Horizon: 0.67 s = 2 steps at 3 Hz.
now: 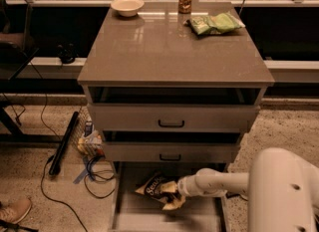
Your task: Place brown chip bag into bottom drawer
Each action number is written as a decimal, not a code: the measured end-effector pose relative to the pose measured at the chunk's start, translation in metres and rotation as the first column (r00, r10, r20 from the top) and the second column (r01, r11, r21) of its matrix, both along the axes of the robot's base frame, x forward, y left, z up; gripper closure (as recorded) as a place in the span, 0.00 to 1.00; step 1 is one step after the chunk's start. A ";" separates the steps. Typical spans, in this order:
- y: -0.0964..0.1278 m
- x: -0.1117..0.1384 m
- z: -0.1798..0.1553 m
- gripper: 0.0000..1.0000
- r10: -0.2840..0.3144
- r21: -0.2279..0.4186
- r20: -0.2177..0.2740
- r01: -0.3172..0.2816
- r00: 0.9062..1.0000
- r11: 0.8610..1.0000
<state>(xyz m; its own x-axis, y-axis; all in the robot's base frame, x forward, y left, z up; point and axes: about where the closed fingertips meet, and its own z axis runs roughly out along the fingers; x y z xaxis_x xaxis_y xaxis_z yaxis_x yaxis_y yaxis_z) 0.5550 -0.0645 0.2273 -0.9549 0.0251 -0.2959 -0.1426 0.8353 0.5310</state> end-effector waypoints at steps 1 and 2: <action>-0.038 -0.014 0.023 0.00 -0.060 0.024 0.042 0.059 0.997 0.998; -0.082 -0.036 0.051 0.00 -0.126 0.017 0.080 0.125 0.989 0.992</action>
Offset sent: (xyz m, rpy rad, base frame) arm -0.0717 -0.1444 0.0937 -0.0099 -0.1350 -0.2138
